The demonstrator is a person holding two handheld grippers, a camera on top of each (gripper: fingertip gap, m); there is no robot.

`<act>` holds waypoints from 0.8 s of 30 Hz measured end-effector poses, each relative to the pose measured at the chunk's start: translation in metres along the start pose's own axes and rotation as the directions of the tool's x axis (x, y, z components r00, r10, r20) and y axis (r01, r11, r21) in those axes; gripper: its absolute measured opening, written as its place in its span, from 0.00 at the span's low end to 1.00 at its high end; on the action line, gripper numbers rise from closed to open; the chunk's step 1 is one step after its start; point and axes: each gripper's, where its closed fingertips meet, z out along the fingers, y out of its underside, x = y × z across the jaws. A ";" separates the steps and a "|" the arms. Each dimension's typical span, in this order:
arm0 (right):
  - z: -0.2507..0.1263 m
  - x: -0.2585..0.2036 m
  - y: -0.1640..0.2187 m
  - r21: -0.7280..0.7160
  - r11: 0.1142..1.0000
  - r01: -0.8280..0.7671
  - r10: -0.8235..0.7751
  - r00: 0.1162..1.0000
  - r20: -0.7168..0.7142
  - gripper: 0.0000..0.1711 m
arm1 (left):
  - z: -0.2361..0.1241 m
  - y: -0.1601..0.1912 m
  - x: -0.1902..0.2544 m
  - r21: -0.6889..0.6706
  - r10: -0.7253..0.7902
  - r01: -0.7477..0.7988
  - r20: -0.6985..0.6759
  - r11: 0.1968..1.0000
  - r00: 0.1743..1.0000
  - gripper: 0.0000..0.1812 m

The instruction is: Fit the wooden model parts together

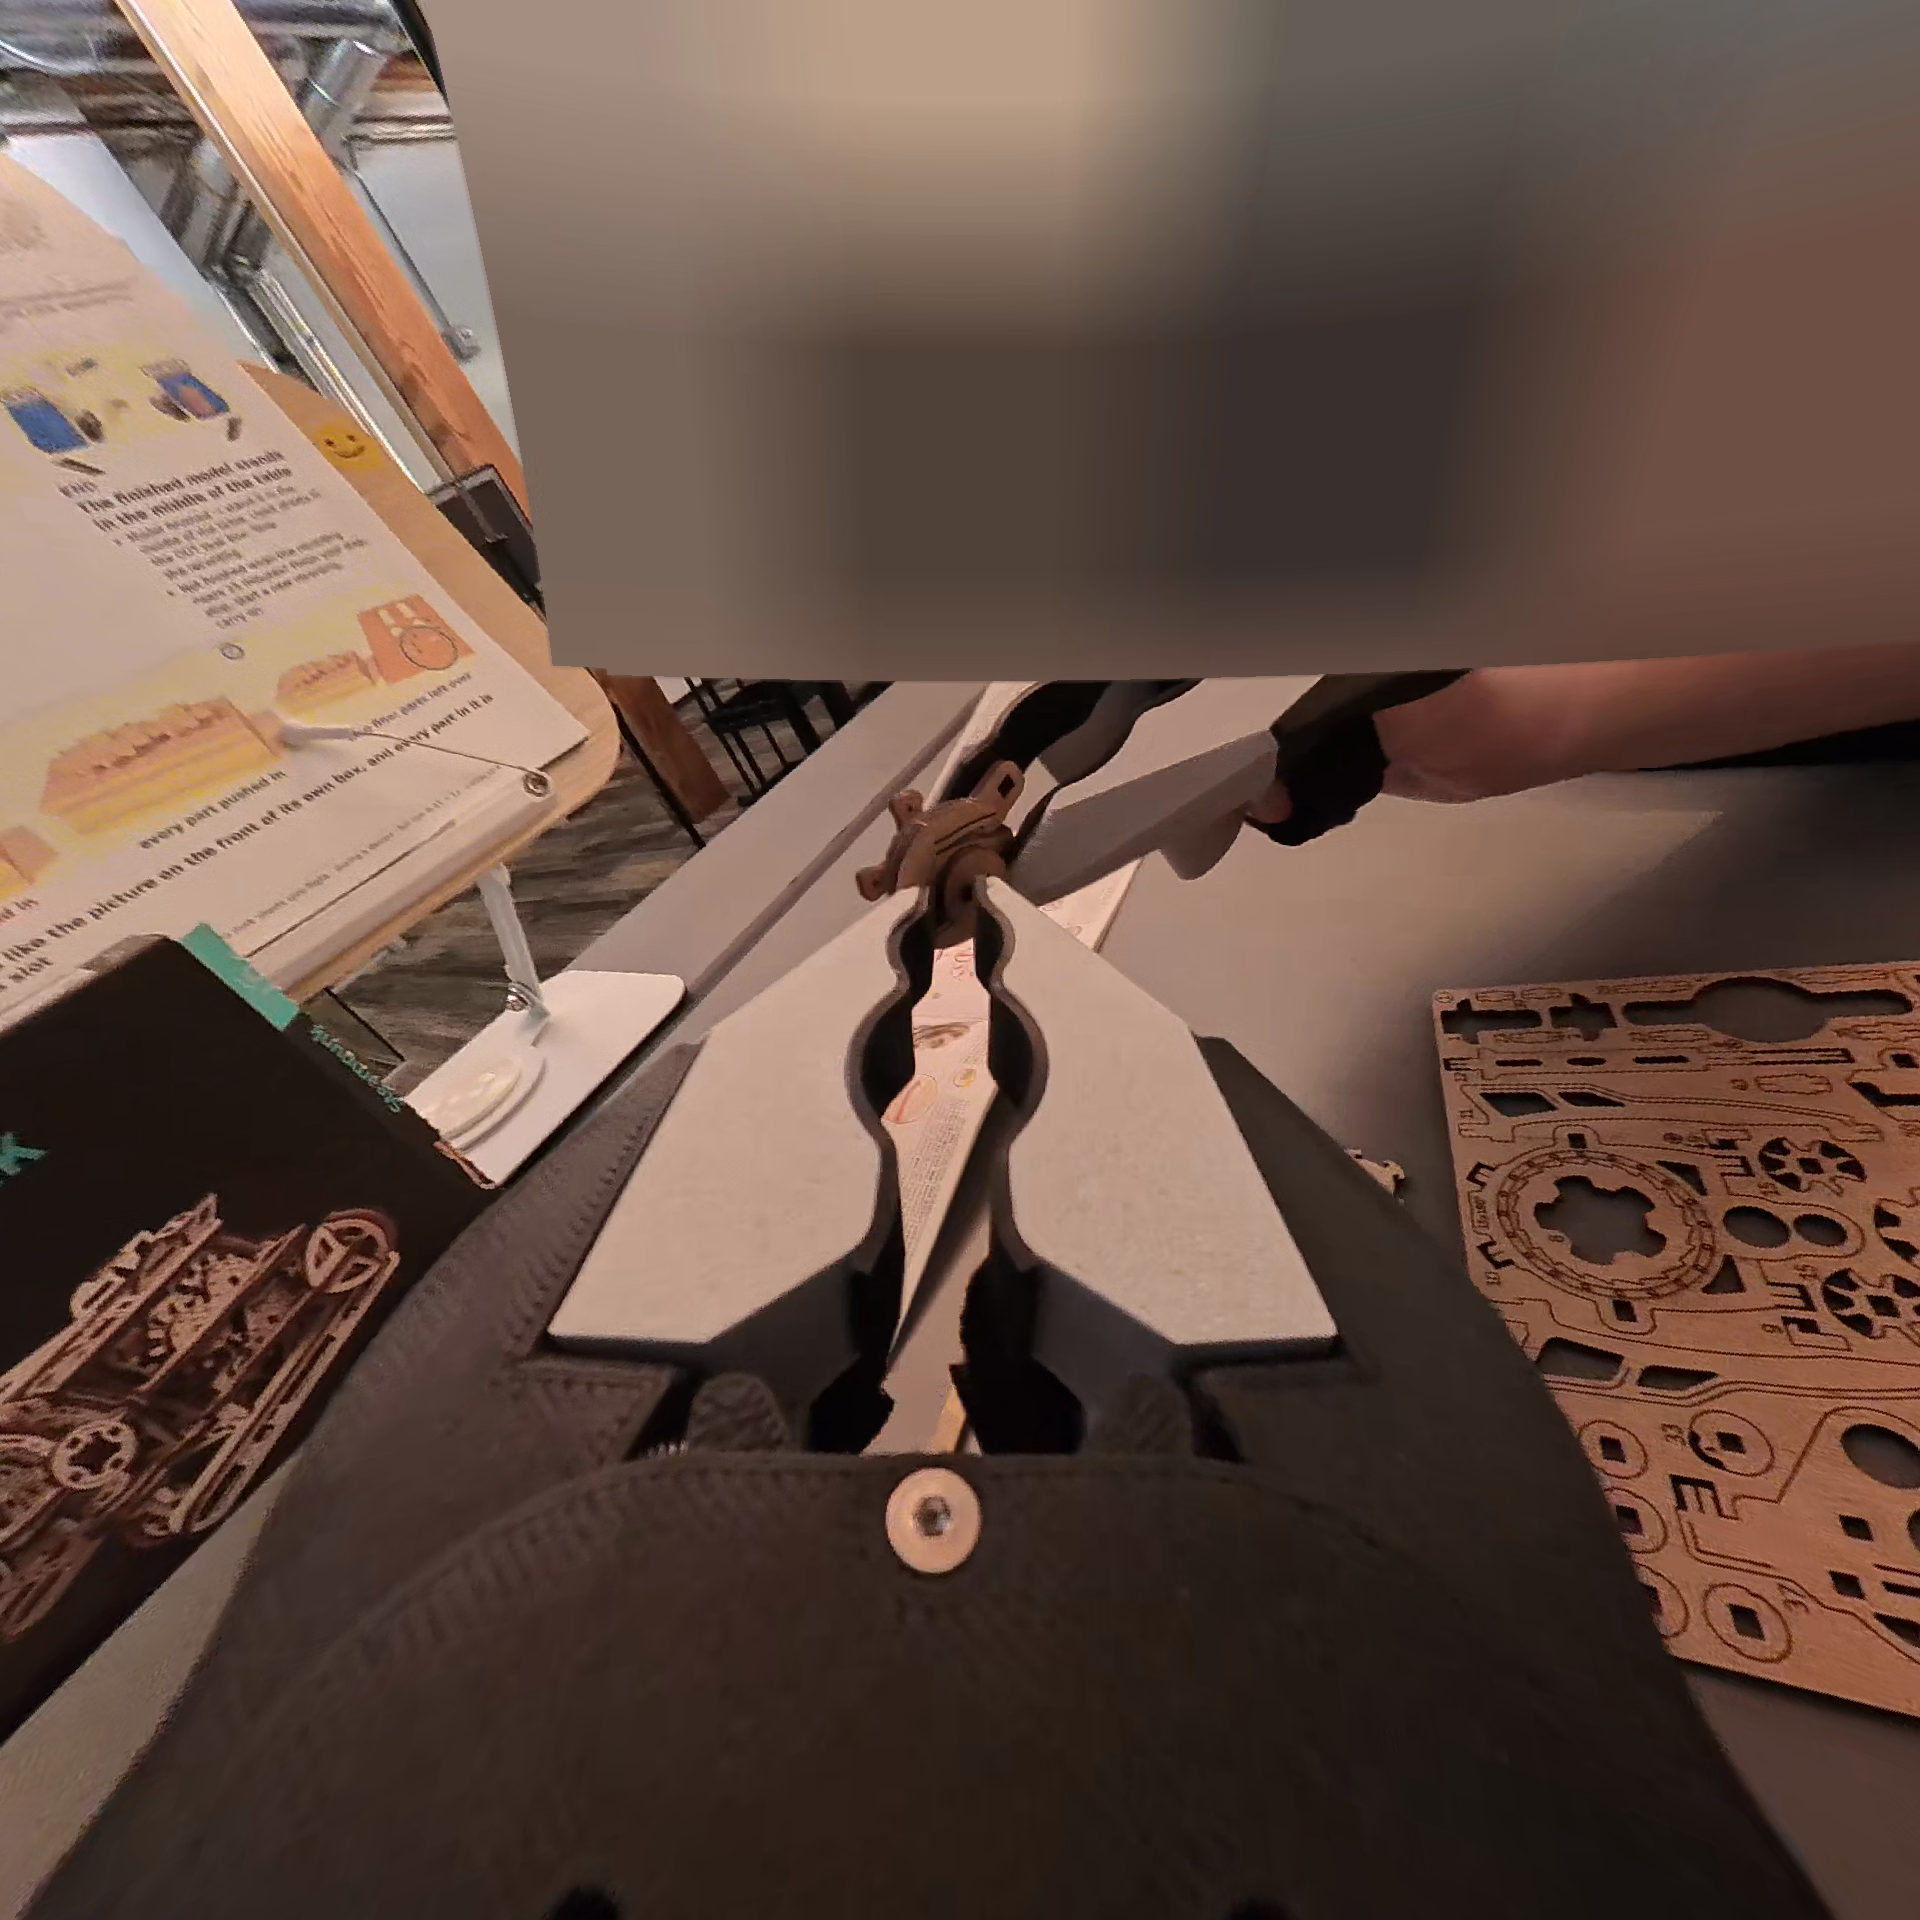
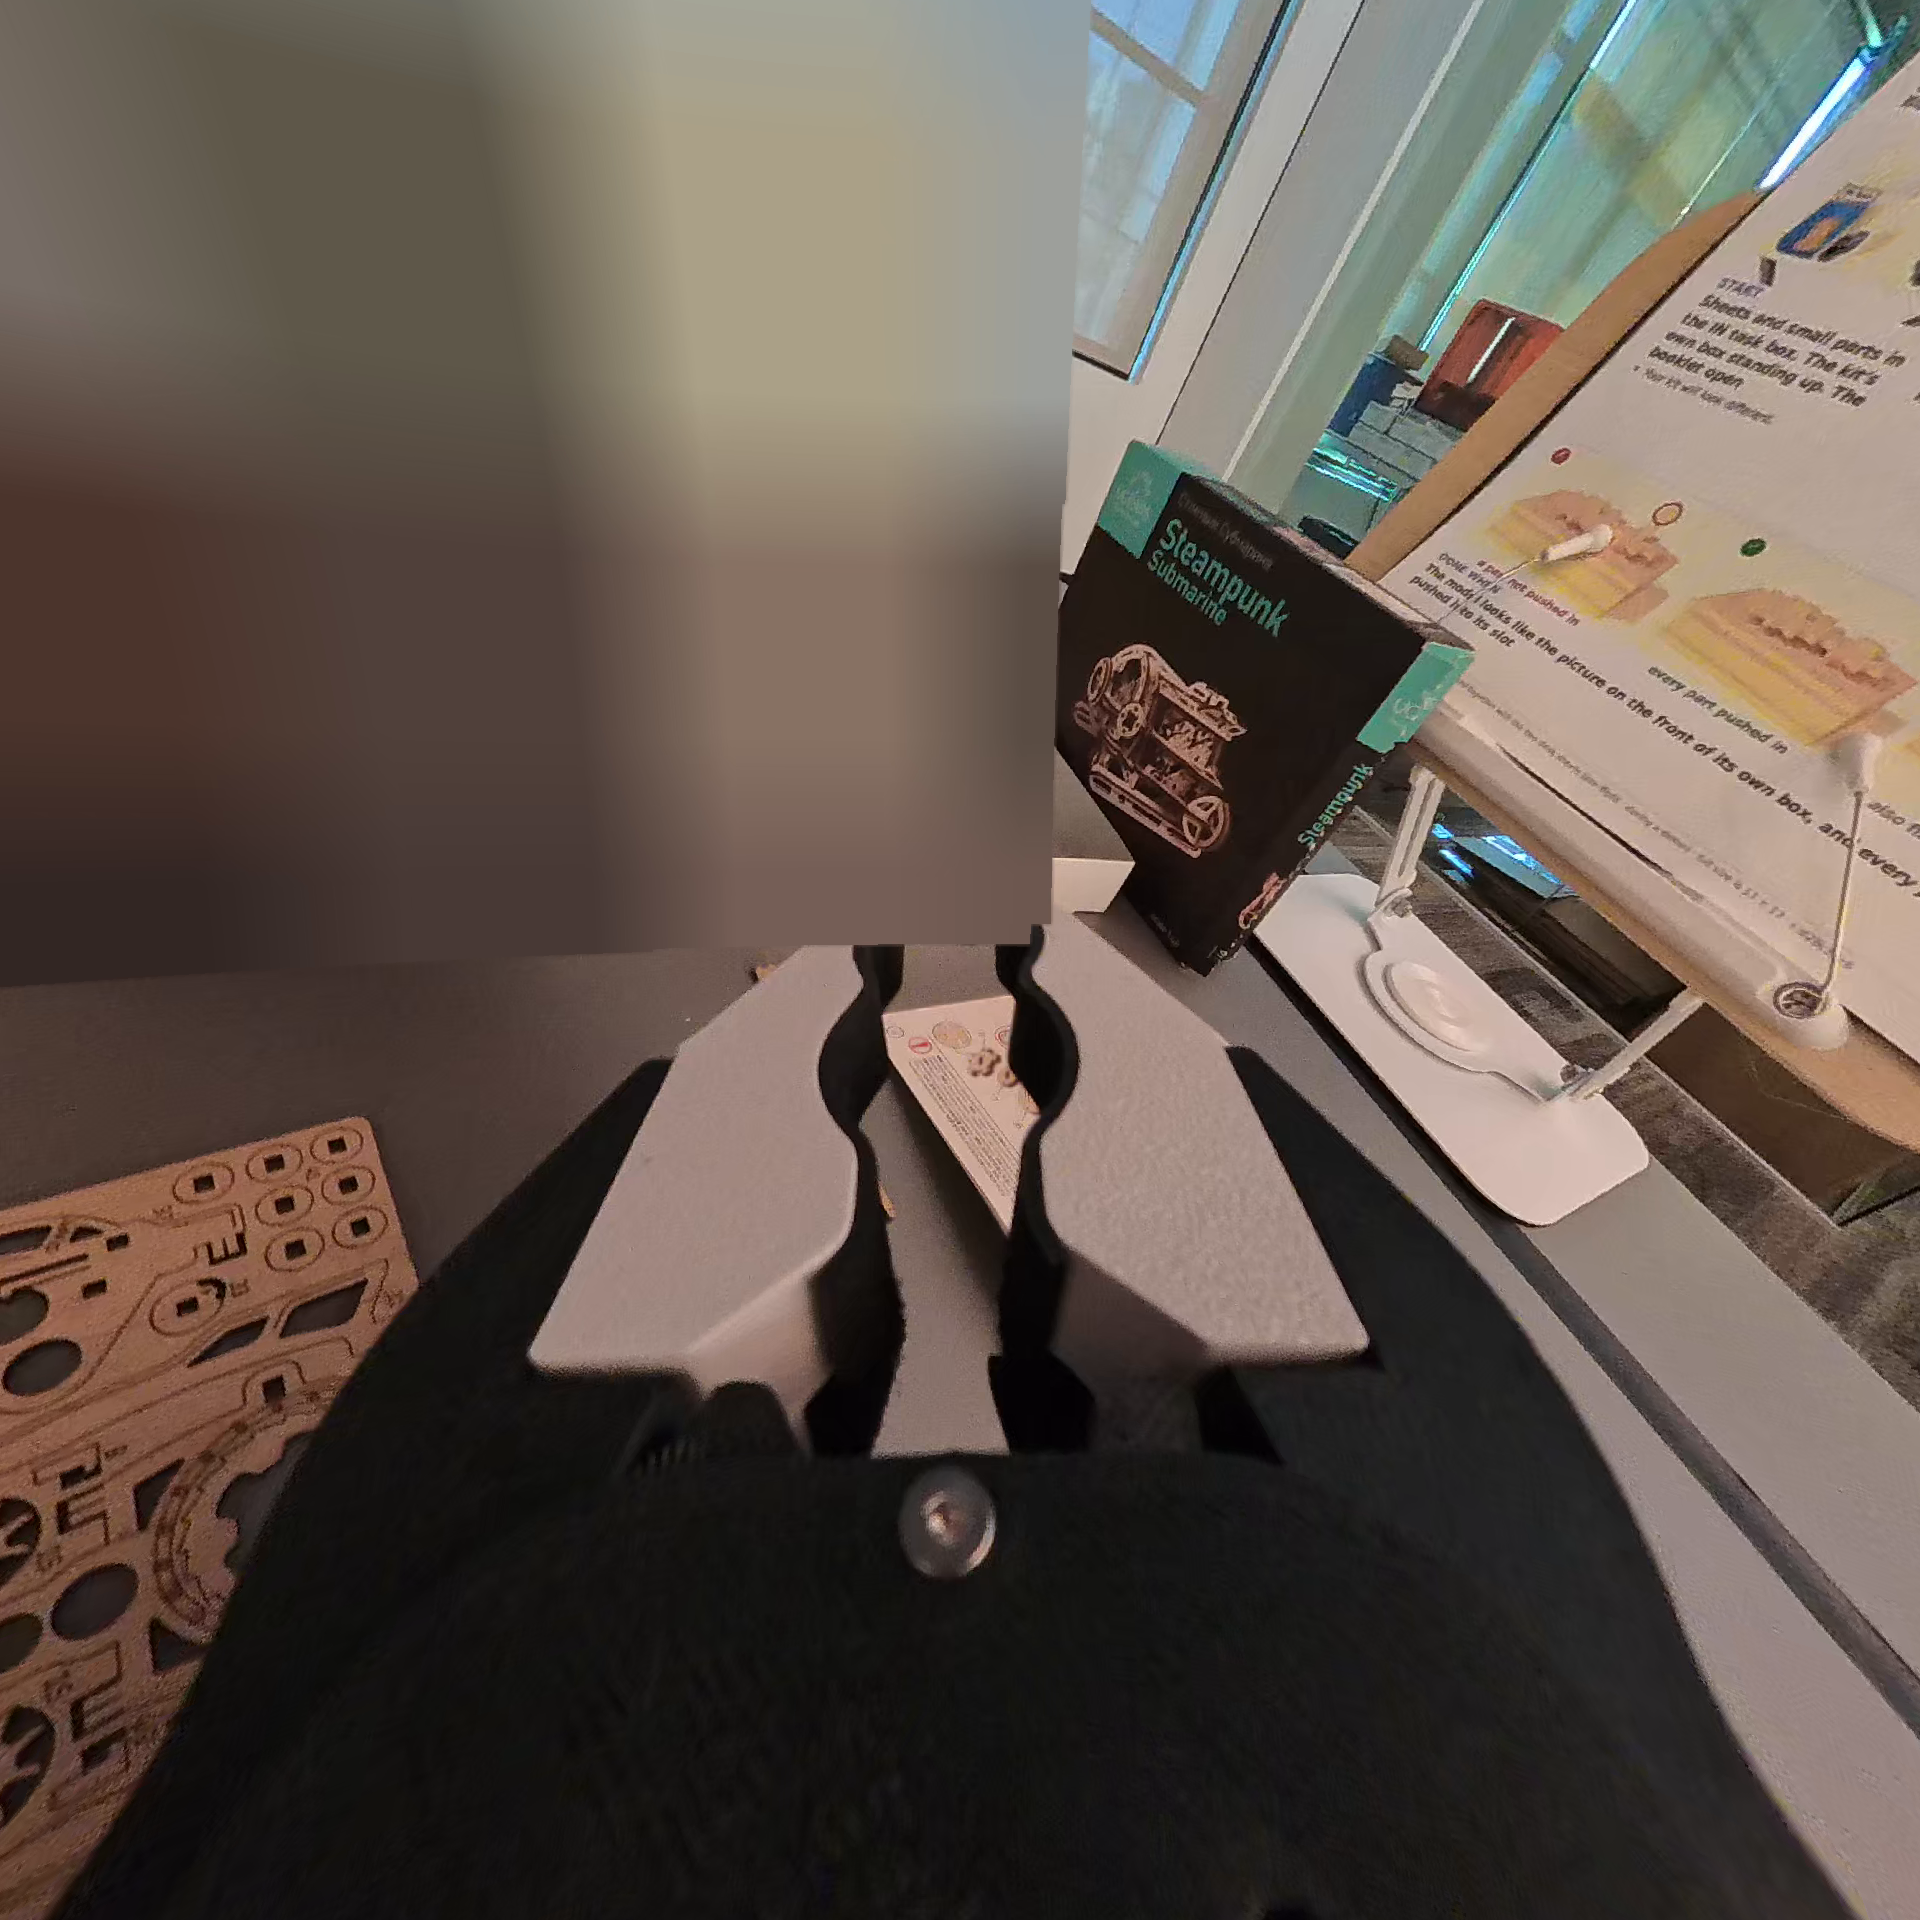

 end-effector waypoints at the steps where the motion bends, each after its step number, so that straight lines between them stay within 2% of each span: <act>1: 0.001 0.000 -0.001 0.001 1.000 -0.004 0.004 1.000 -0.009 0.10 | -0.001 -0.001 -0.001 0.003 0.003 -0.003 0.007 1.000 1.000 0.03; 14: 0.009 0.005 0.004 -0.044 0.997 -0.068 0.063 0.993 -0.104 0.10 | -0.001 0.006 -0.012 -0.050 -0.027 0.031 0.074 0.998 0.997 0.00; 16: 0.008 0.017 0.009 -0.060 0.993 -0.104 0.094 0.983 -0.156 0.10 | -0.001 0.003 -0.004 -0.030 -0.015 0.016 0.037 0.999 0.999 0.00; 18: 0.005 0.017 0.002 -0.003 0.985 -0.171 0.170 0.981 -0.089 0.09 | 0.002 0.003 0.006 -0.055 0.048 -0.047 0.015 0.997 0.999 0.00; 20: 0.001 0.020 0.003 -0.019 0.988 -0.156 0.154 0.984 -0.092 0.10 | 0.002 0.004 0.007 -0.056 0.095 -0.093 0.020 0.994 0.995 0.00; 24: 0.004 0.014 0.016 -0.086 0.960 -0.267 0.269 0.963 0.006 0.10 | 0.001 0.005 -0.013 -0.042 0.045 -0.041 0.098 0.998 0.994 0.03</act>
